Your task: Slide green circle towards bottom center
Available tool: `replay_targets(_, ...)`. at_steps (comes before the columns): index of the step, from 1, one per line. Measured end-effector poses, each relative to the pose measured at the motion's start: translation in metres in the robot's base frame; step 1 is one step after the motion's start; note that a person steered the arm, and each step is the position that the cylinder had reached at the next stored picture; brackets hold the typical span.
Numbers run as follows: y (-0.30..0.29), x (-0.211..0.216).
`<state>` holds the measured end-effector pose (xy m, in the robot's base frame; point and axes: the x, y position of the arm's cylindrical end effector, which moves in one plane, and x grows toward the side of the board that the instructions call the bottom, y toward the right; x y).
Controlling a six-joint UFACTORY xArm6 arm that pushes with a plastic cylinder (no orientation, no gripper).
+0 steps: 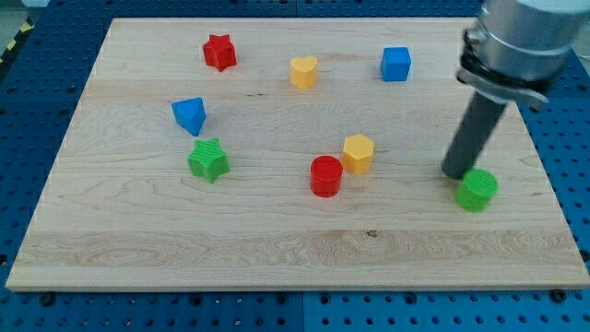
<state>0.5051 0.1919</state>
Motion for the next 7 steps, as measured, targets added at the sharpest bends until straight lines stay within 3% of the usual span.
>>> replay_targets(1,0.030,-0.008)
replay_targets(2,0.099,0.018)
replay_targets(3,0.100,0.037)
replay_targets(4,0.076,0.016)
replay_targets(7,-0.019,0.031)
